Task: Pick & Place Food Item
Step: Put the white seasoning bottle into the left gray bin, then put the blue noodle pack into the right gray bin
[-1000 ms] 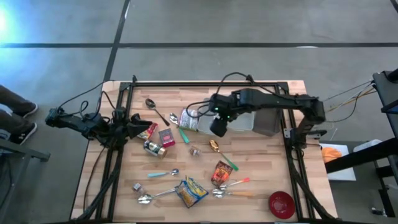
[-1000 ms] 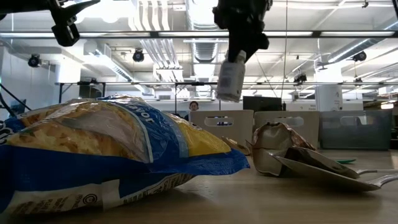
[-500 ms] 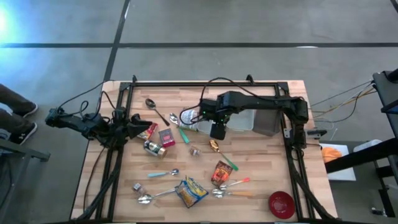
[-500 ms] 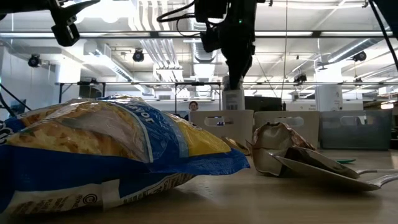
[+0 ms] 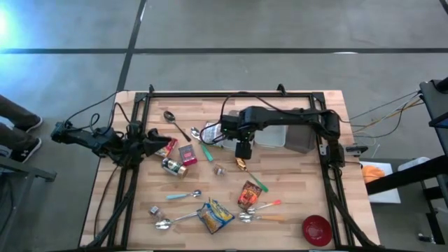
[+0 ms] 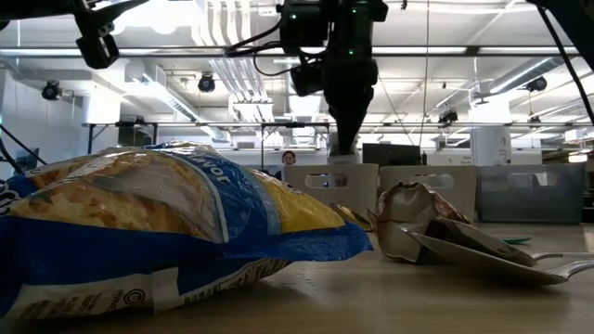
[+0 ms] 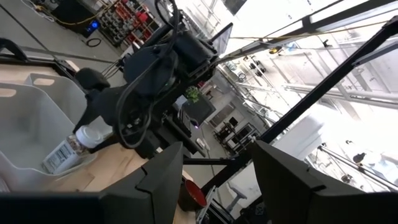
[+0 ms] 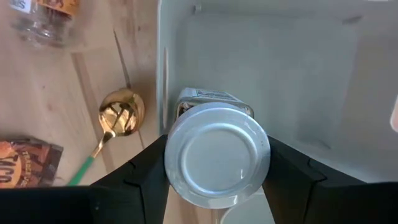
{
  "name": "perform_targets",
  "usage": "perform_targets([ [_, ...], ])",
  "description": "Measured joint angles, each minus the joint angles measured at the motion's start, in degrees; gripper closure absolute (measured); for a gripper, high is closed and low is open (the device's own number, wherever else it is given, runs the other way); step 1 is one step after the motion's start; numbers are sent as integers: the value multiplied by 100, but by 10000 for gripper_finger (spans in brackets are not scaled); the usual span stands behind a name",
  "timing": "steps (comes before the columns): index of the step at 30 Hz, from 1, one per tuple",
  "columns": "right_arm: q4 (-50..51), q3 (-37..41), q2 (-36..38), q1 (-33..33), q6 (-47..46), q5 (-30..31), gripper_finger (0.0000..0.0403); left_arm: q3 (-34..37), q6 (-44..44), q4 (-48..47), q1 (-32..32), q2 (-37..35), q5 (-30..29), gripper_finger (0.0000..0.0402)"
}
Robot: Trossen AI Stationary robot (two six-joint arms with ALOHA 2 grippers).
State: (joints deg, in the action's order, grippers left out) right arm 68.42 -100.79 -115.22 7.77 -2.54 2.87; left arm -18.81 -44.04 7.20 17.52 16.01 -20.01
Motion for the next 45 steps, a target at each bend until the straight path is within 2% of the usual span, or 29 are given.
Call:
perform_targets([
  [15,-371,532,74,210,-29,-256,206,0,-106,-109,0,0,31,205],
  [24,-462,567,85,201,-50,-293,206,0,-122,-114,0,-1,35,205],
  [26,-447,575,107,199,-100,-290,187,0,-122,-114,0,0,35,205],
  [31,-415,598,198,199,-161,-293,110,0,-120,-118,0,-1,35,204],
  [34,-403,596,300,199,-225,-290,84,0,-120,-127,0,0,36,204],
  [45,-269,612,971,44,-731,-303,70,0,-102,-130,0,0,37,204],
])
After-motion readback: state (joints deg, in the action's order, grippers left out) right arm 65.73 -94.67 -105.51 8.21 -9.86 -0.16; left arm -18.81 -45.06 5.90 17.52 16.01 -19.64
